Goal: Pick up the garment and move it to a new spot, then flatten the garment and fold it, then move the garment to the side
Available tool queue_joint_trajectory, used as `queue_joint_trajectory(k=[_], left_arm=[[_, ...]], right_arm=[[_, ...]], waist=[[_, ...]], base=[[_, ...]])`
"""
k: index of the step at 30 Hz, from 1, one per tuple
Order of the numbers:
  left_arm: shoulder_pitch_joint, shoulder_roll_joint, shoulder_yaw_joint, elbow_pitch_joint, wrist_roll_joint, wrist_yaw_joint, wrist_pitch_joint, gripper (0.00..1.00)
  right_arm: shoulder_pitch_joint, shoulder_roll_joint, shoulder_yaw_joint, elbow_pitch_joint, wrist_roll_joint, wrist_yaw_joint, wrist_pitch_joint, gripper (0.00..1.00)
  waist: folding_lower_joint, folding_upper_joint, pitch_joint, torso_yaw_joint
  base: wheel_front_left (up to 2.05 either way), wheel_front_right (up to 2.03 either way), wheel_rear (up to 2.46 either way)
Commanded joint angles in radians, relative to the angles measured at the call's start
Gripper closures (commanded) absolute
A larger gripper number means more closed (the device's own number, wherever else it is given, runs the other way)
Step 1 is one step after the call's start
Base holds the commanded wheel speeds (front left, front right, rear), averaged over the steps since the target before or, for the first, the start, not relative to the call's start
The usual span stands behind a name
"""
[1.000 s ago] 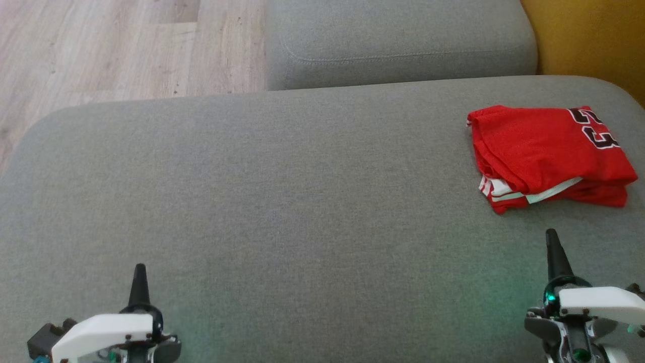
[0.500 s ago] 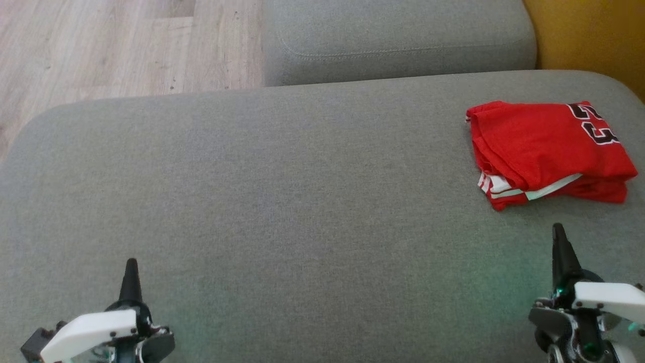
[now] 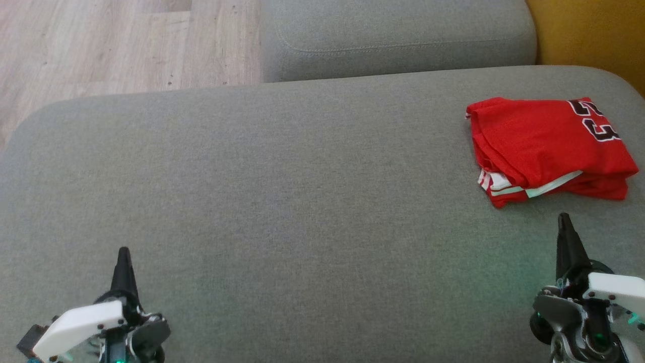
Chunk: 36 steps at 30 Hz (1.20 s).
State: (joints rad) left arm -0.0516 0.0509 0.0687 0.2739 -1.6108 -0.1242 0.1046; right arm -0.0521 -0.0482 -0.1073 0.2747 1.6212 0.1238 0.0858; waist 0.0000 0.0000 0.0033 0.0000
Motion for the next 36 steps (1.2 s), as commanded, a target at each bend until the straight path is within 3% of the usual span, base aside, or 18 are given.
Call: queue_joint_trajectory(k=[1,36], left_arm=[[-0.056,0.005,0.038,-0.029,-0.004,-0.007,0.003,1.00],[-0.056,0.003,0.041,-0.029,-0.001,-0.007,0.006,1.00]], right_arm=[[-0.054,-0.019,0.017,-0.031,0.007,0.007,0.008,1.00],[-0.054,-0.013,0.008,-0.031,0.000,0.007,0.015,1.00]], waist=[[0.0000,0.0000,0.000,0.000],[0.0000,0.0000,0.000,0.000]], base=[[0.00,0.00,0.00],[0.00,0.00,0.00]])
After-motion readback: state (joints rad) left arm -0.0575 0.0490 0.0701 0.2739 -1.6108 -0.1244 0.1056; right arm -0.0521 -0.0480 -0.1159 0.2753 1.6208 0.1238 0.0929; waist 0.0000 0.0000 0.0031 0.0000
